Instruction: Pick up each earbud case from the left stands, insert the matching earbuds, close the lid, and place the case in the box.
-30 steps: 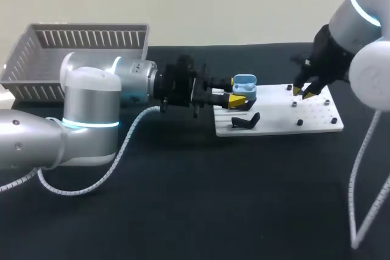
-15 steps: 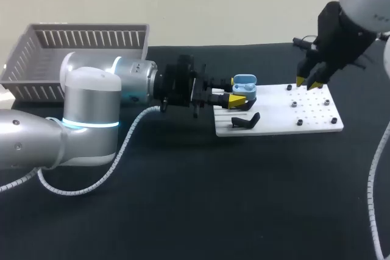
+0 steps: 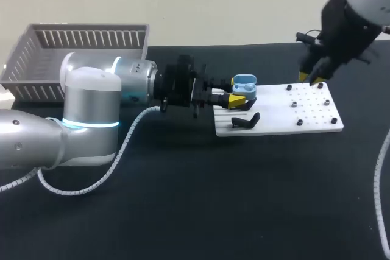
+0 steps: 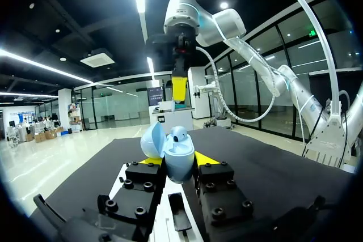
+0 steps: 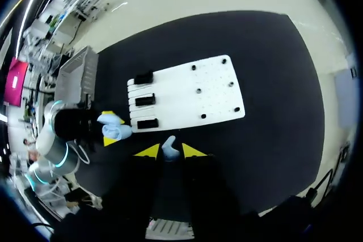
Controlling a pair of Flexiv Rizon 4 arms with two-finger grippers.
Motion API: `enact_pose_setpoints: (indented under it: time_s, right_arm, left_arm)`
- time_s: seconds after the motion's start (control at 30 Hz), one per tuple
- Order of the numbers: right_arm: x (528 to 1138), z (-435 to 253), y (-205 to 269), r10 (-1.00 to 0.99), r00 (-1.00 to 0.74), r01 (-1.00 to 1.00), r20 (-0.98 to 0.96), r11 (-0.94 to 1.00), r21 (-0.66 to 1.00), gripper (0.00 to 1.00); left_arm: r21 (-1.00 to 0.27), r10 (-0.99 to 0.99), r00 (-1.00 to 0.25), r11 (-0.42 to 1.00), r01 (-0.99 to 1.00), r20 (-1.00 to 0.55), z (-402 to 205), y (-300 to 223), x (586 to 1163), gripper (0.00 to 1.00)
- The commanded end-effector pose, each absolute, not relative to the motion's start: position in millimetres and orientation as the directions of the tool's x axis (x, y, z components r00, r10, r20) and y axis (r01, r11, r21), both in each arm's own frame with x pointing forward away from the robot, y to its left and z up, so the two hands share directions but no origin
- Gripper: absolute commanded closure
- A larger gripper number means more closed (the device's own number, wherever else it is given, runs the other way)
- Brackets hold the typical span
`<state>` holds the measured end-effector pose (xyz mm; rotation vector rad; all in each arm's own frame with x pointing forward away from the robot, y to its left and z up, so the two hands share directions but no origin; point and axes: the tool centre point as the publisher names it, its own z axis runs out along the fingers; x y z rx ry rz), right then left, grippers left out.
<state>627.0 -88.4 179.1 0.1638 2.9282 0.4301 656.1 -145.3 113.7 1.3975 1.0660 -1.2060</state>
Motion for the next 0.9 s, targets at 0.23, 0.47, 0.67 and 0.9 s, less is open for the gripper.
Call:
enact_pose_setpoints:
  time_s: [0.23,0.47,0.67,0.9]
  right_arm:
    - [631,211,-39,-0.098,-0.987,-0.123,-0.126,0.970,0.209,1.00]
    - [629,214,-6,-0.204,-0.974,-0.218,-0.096,0.962,0.164,1.00]
    - [619,198,19,-0.278,-0.957,-0.285,-0.079,0.954,0.097,1.00]
    - [613,189,32,-0.324,-0.943,-0.329,-0.079,0.942,0.069,1.00]
  left_arm:
    - [0.125,0.022,0.130,-0.143,0.982,-0.991,113,-146,655,1.00]
    - [0.125,0.022,0.130,-0.143,0.982,-0.991,113,-146,655,1.00]
    - [0.125,0.022,0.130,-0.143,0.982,-0.991,113,-146,655,1.00]
    - [0.125,0.022,0.130,-0.143,0.982,-0.991,113,-146,655,1.00]
